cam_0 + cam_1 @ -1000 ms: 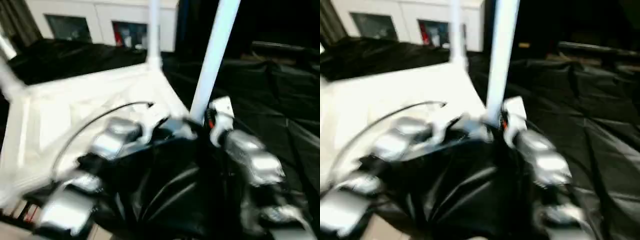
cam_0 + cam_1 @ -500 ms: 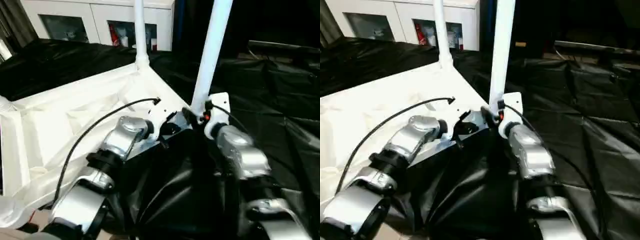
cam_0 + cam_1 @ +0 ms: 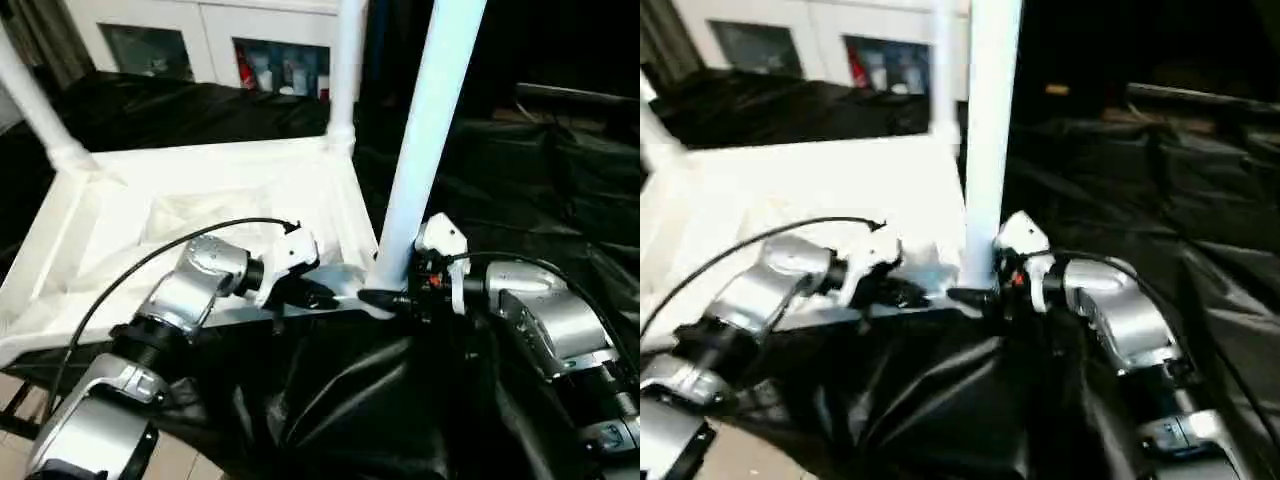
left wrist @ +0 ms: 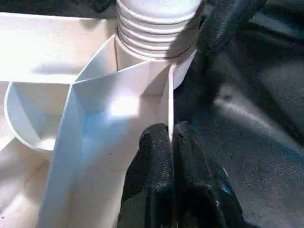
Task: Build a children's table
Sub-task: Rotate leg to tighten
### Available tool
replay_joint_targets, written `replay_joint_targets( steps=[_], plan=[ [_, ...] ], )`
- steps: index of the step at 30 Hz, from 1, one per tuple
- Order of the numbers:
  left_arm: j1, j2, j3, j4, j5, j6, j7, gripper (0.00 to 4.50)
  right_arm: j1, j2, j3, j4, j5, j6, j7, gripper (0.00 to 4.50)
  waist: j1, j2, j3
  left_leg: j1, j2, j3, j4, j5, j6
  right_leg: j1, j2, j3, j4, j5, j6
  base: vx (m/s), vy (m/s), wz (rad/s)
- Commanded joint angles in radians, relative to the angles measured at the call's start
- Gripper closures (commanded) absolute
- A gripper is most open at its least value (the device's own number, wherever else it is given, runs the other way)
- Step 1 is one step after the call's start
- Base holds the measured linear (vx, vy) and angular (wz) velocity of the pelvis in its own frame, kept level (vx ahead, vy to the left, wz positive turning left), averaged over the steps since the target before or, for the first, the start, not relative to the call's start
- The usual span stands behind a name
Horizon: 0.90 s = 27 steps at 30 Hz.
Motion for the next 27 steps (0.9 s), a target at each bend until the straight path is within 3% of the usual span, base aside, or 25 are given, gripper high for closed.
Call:
replay_joint_targets(
  steps=[1, 6, 12, 15, 18, 20, 22, 24, 27],
  plan=[
    [-0.008, -0.009, -0.013, -0.038, -0.016, -0.016, -0.017, 4.50, 0.011, -0.003, 0.024, -0.040, 0.025, 0.014, 0.035, 1.12, -0.001, -0.006, -0.075, 0.011, 0.041, -0.007, -0.066, -0.171, 0.081, 0.062, -0.073, 0.059, -0.072, -0.243, -0.222, 0.000, 0.000, 0.00],
    [-0.003, -0.005, -0.011, -0.037, -0.011, -0.017, -0.010, 4.50, 0.026, 0.008, 0.043, -0.055, 0.020, 0.030, 0.039, 1.54, 0.001, -0.008, -0.077, 0.007, 0.039, -0.007, -0.064, -0.147, 0.086, 0.064, -0.073, 0.059, -0.070, -0.225, -0.220, 0.000, 0.000, 0.00],
    [-0.007, -0.050, 0.009, -0.022, -0.003, 0.026, 0.073, 4.50, 0.051, 0.081, 0.025, -0.028, 0.004, 0.068, -0.089, 1.84, 0.001, -0.009, -0.074, 0.008, 0.037, -0.008, -0.067, -0.174, 0.064, 0.063, -0.075, 0.058, -0.078, -0.297, -0.197, 0.000, 0.000, 0.00],
    [-0.028, -0.090, 0.026, 0.010, 0.008, 0.055, 0.155, 4.50, 0.048, 0.147, -0.012, 0.029, -0.018, 0.076, -0.225, 1.87, -0.009, -0.009, -0.070, 0.012, 0.035, -0.010, -0.070, -0.202, 0.042, 0.058, -0.074, 0.055, -0.089, -0.381, -0.171, 0.000, 0.000, 0.00],
    [-0.067, -0.151, 0.051, 0.070, 0.026, 0.080, 0.279, 4.50, 0.031, 0.252, -0.083, 0.110, -0.025, 0.099, -0.423, 1.88, -0.015, -0.009, -0.070, 0.013, 0.032, -0.014, -0.073, -0.231, 0.025, 0.060, -0.075, 0.052, -0.095, -0.418, -0.157, 0.000, 0.000, 0.00],
    [-0.100, -0.204, 0.068, 0.115, 0.036, 0.103, 0.378, 4.50, 0.003, 0.333, -0.150, 0.185, -0.016, 0.113, -0.579, 1.89, -0.020, -0.006, -0.068, 0.018, 0.030, -0.013, -0.072, -0.252, 0.014, 0.053, -0.075, 0.053, -0.100, -0.452, -0.148, 0.000, 0.000, 0.00],
    [-0.129, -0.252, 0.089, 0.152, 0.038, 0.130, 0.469, 4.50, -0.032, 0.394, -0.199, 0.258, -0.015, 0.089, -0.710, 1.89, -0.028, -0.005, -0.071, 0.019, 0.027, -0.017, -0.074, -0.261, 0.004, 0.056, -0.075, 0.048, -0.105, -0.476, -0.133, 0.000, 0.000, 0.00],
    [-0.146, -0.283, 0.099, 0.169, 0.036, 0.140, 0.514, 4.50, -0.064, 0.436, -0.229, 0.306, -0.003, 0.072, -0.765, 1.89, -0.029, -0.002, -0.071, 0.014, 0.029, -0.016, -0.075, -0.245, 0.018, 0.058, -0.074, 0.051, -0.102, -0.423, -0.142, 0.000, 0.000, 0.00],
    [-0.158, -0.304, 0.101, 0.176, 0.033, 0.136, 0.524, 4.50, -0.088, 0.453, -0.215, 0.336, -0.012, 0.044, -0.758, 1.89, -0.031, -0.002, -0.077, 0.013, 0.028, -0.014, -0.072, -0.221, 0.033, 0.062, -0.073, 0.052, -0.093, -0.338, -0.168, 0.000, 0.000, 0.00]
  ],
)
